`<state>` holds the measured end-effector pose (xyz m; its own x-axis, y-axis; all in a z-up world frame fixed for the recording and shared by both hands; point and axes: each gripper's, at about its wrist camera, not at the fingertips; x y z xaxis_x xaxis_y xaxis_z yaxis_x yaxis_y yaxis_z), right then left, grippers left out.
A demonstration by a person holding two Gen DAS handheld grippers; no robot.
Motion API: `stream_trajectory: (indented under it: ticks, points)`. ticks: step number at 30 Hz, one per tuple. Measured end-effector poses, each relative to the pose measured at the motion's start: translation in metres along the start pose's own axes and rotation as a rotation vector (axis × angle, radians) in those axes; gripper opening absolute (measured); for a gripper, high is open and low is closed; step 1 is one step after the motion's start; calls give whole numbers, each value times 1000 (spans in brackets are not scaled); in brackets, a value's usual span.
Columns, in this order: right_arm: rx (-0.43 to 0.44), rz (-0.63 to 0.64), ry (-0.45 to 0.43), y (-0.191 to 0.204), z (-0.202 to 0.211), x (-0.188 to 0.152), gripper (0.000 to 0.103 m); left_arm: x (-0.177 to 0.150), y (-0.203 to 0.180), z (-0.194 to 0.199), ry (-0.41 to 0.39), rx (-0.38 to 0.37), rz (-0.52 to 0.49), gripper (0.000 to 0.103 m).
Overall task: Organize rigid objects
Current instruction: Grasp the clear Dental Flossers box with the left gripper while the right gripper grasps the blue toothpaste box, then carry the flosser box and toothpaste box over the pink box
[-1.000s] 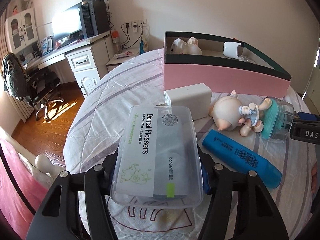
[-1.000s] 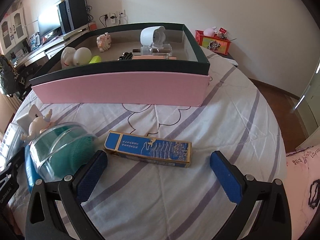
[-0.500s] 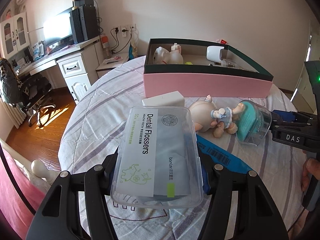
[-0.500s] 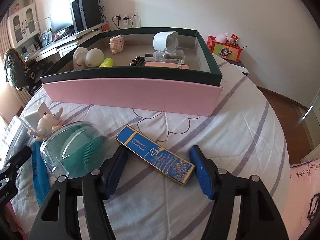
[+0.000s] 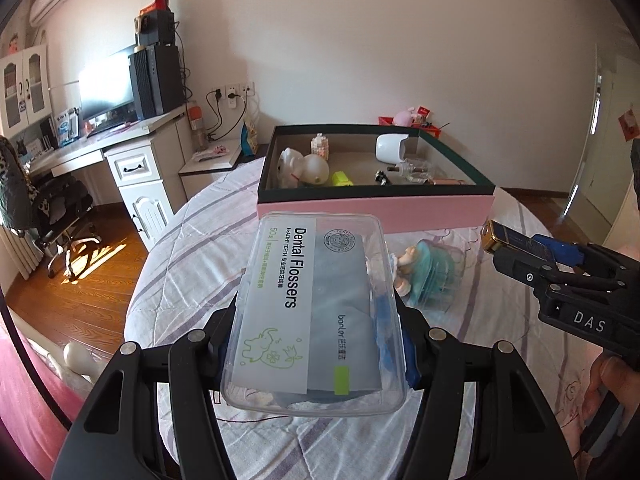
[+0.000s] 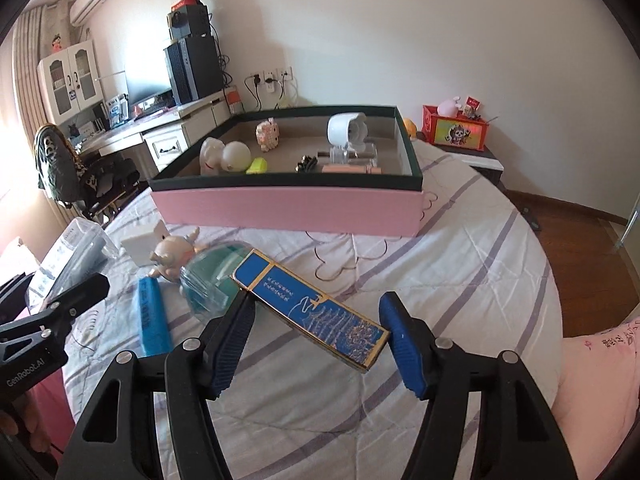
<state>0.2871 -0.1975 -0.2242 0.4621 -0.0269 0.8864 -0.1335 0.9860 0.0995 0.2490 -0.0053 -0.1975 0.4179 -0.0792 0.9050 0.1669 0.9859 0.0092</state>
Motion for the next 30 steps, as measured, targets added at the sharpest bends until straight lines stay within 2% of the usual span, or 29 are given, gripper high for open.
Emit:
stream_trajectory:
  ticks: [7, 14, 16, 20, 25, 30]
  points:
    - [25, 30, -92, 13, 28, 31, 66, 30, -14, 11, -70, -21, -24, 62]
    - [47, 37, -118, 13, 19, 53, 66, 56, -23, -12, -87, -49, -60, 62]
    - [46, 43, -112, 9, 8, 61, 66, 68, -26, -22, -102, -53, -80, 62]
    - [42, 39, -101, 0, -21, 78, 66, 92, -30, -58, -79, -117, -84, 62]
    - [29, 40, -56, -15, -71, 98, 66, 115, -32, -120, -23, -109, -96, 62]
    - [8, 39, 4, -28, -118, 106, 66, 122, -32, -171, 44, -116, -100, 62]
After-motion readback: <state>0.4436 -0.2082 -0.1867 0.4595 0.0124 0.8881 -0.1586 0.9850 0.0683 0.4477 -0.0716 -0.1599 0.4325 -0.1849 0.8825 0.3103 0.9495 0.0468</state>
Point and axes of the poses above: each gripper's, at about its wrist camera, not at the fingertips, and z roughly against the way its jaws point, y to its left, x to its top, and after that the axes turned 11 degrees about -y, right-handed
